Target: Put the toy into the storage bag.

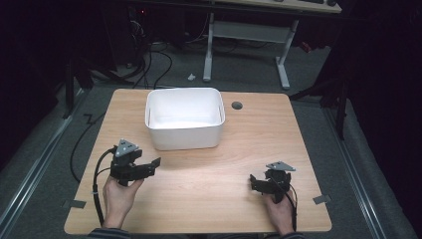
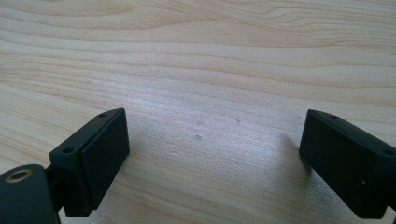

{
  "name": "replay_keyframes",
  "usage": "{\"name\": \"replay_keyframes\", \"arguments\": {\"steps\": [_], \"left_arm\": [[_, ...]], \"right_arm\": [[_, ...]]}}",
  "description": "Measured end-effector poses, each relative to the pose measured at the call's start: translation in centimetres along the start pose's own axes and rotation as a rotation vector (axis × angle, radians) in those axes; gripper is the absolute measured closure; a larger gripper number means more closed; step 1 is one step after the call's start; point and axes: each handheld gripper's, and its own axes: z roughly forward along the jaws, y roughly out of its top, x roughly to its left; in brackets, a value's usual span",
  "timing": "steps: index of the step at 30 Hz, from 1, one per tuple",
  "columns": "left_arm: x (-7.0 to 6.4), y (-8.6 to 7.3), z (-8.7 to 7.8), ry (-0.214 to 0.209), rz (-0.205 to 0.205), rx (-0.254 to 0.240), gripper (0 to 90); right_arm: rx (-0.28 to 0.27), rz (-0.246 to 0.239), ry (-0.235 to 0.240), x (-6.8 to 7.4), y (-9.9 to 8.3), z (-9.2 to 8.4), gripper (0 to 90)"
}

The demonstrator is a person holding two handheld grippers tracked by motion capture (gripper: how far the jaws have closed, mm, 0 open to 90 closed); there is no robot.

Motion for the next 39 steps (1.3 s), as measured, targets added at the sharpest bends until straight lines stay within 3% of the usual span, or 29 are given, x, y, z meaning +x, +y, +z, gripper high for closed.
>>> {"name": "replay_keyframes", "arguments": {"steps": [17, 25, 39], "left_arm": [[-0.5, -1.9, 1.8, -0.009, -0.006, 0.02, 26.3], [-0.8, -3.3, 3.0, -0.021, -0.032, 0.035, 25.9], [-1.3, -4.4, 4.5, -0.004, -0.016, 0.069, 25.9]], "right_arm": [[-0.001, -0.003, 0.002, 0.0, 0.0, 0.0, 8.1], [-0.001, -0.003, 0.002, 0.0, 0.0, 0.0, 8.1], [-0.002, -0.004, 0.001, 0.0, 0.0, 0.0, 8.1]]}}
